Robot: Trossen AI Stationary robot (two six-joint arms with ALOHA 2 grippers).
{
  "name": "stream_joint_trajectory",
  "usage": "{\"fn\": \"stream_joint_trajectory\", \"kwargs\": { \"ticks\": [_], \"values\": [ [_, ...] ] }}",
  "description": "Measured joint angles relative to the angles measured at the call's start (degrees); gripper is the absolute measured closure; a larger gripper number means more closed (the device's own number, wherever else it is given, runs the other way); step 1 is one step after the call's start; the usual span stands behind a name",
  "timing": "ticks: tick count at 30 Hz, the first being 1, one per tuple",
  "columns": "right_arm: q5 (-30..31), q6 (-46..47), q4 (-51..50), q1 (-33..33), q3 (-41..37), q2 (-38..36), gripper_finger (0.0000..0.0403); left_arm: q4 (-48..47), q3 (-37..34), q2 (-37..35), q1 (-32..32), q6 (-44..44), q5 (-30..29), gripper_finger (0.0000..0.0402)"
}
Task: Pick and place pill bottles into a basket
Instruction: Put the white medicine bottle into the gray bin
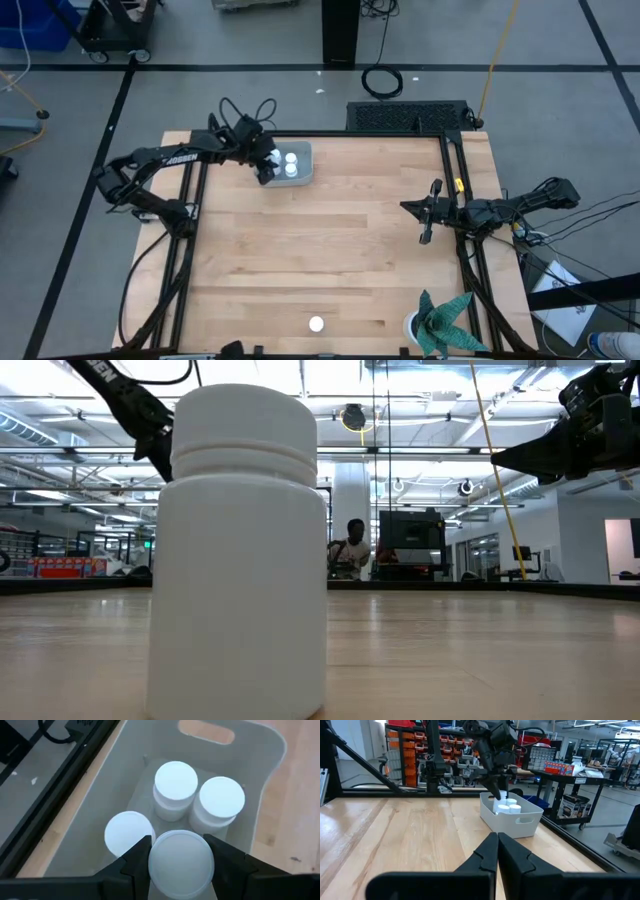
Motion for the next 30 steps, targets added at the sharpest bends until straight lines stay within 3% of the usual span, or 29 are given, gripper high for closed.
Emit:
{"fn": "stream_joint_trajectory", "kwargs": {
  "ticks": [15,23,30],
  "values": [
    [0.01,-0.02,0.0,-0.02,-0.01,0.01,0.0398,0.11,-0.6,0.81,-0.42,-0.62,-0.79,0.0226],
    [0.02,0.0,0.0,-0.02,0.0,0.02,0.0399,2.37,-2.53,0.81,-0.67,-0.68,-1.48,0.0239],
    [0.0,-0.02,0.0,-0.02,0.0,0.0,0.0399,4.56,-4.25,0.81,-0.63,-1.05,-1.98,0.0214]
  ]
}}
